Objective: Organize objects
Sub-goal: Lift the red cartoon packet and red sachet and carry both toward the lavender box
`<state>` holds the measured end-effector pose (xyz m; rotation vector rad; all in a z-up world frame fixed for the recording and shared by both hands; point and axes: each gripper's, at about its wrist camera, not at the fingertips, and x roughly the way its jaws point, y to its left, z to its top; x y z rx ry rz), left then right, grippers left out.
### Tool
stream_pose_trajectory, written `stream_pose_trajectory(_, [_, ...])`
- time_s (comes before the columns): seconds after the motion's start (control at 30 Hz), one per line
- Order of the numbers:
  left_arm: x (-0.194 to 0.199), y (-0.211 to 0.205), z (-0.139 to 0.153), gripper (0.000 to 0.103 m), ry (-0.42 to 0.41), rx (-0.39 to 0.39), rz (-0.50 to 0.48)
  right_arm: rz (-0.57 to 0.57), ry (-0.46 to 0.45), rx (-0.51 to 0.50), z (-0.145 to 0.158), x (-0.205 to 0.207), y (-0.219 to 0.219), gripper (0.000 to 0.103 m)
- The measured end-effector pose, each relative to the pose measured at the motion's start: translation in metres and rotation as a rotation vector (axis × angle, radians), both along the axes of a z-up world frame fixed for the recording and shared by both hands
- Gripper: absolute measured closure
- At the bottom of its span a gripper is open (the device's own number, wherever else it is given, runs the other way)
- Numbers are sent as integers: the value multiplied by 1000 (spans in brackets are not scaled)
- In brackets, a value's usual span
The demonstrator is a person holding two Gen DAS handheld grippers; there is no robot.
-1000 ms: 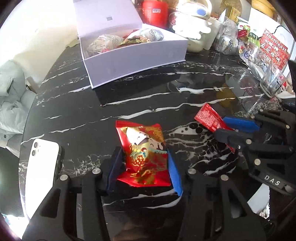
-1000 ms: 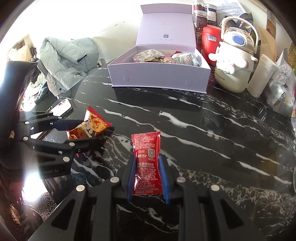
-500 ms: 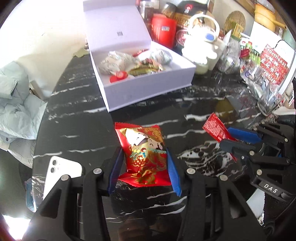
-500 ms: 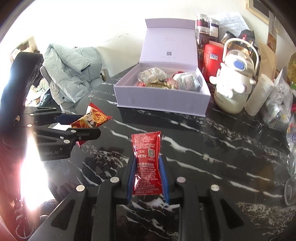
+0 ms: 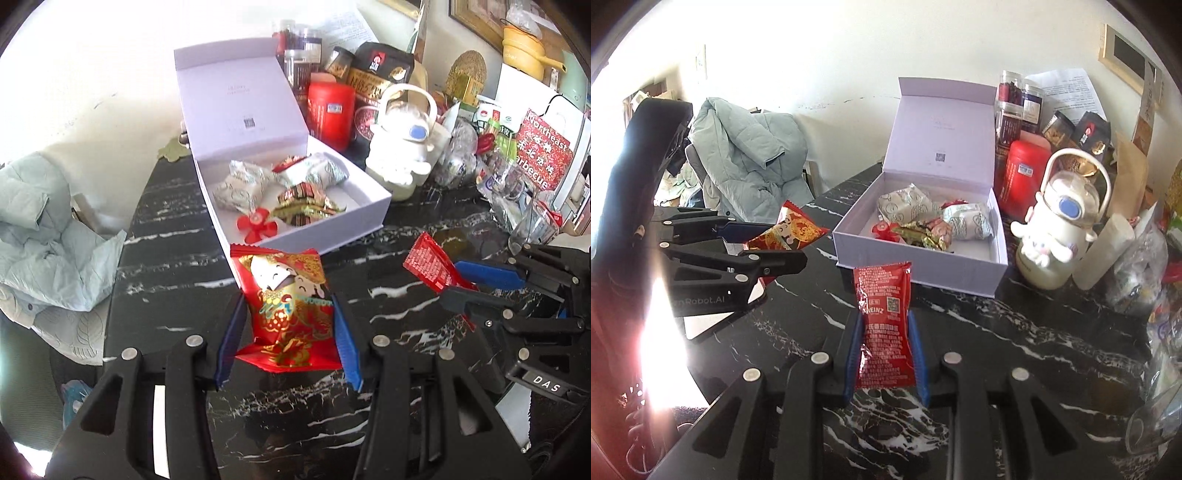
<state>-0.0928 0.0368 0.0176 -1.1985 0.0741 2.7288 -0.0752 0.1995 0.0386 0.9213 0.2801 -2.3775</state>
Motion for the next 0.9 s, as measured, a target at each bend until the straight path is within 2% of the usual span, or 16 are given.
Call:
stream_pose_trajectory(0.47, [-41, -3, 42, 58, 65, -9, -1, 31, 68, -11, 49, -32, -7, 78])
stream_pose_trajectory(0.9, [-101, -8, 51, 58, 92, -5, 2, 39, 74, -20, 54, -93, -11, 78])
